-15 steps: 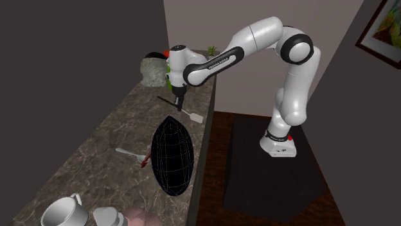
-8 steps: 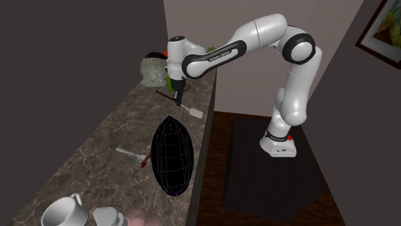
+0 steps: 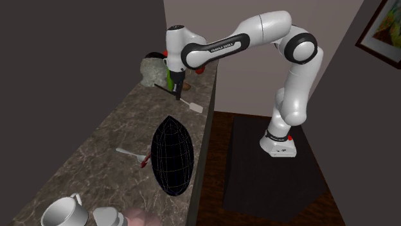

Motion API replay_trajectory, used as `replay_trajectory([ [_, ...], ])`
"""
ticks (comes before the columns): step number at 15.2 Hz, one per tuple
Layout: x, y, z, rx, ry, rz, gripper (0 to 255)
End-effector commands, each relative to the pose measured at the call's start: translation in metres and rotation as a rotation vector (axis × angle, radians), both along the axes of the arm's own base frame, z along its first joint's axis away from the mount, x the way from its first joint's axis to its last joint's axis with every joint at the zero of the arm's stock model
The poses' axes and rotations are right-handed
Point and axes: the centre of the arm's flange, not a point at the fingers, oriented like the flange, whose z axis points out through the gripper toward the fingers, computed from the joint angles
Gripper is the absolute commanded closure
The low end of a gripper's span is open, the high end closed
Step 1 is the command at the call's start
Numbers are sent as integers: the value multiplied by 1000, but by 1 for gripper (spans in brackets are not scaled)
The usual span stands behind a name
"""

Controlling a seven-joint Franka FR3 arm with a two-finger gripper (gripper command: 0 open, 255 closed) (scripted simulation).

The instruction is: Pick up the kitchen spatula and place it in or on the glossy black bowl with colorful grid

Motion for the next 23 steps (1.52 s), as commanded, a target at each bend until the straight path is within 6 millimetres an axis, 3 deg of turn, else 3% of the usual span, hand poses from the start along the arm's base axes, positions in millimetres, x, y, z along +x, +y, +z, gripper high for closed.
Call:
replay_trajectory([
  [1, 0, -1, 11, 0, 0, 0, 255],
  [5, 0, -1, 29, 0, 0, 0, 255],
  [23, -39, 233, 41, 0, 0, 0, 255],
])
